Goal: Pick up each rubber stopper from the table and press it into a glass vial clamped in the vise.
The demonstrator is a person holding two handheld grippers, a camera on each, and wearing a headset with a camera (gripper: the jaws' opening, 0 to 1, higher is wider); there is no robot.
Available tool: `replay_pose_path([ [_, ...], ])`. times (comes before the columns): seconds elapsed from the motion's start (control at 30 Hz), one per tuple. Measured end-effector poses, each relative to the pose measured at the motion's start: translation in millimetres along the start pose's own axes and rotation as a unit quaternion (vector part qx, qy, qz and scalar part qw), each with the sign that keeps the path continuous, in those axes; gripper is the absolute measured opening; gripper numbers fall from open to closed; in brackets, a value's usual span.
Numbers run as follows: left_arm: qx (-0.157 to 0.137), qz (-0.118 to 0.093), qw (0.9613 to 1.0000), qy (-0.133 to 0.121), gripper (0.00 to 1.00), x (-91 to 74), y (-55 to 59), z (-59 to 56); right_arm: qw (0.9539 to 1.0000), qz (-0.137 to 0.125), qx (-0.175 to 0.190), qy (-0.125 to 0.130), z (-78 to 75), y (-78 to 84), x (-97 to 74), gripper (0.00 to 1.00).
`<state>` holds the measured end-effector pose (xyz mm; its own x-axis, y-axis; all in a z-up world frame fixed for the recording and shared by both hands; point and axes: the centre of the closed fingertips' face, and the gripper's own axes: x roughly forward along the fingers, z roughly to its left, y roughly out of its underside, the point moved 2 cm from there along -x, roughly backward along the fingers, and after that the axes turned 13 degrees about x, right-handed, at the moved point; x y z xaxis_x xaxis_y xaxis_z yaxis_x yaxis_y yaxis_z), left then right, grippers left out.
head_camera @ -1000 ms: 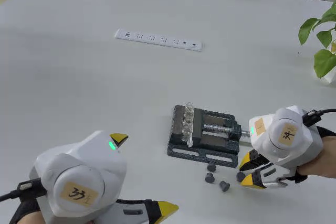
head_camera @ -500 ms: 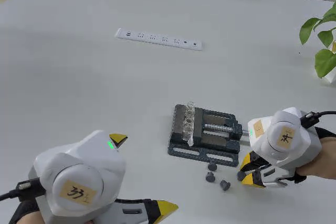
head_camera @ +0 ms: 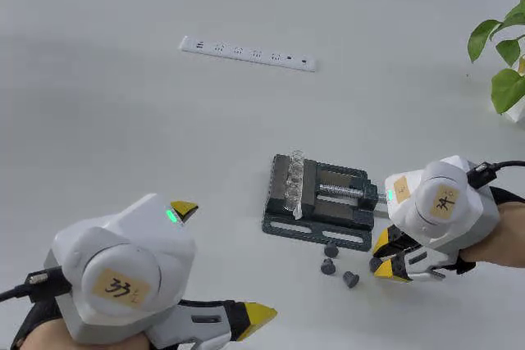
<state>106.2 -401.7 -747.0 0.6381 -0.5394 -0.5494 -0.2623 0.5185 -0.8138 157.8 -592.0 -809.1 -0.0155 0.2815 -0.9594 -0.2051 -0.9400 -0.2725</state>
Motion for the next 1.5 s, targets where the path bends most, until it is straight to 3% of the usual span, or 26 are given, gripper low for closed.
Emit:
replay_pose_path([
  [1.07,-0.003,0.001,1.0,-0.002,0.87,-1.5,2.5,0.2,0.9999,0.008,-0.012,0.001,1.1,-1.5,-5.4,0.08],
  [1.5,-0.004,-0.001,1.0,-0.002,0.87,-0.1,2.2,1.1,0.9998,-0.001,-0.014,-0.012,-2.3,-16.2,-25.3,0.07],
])
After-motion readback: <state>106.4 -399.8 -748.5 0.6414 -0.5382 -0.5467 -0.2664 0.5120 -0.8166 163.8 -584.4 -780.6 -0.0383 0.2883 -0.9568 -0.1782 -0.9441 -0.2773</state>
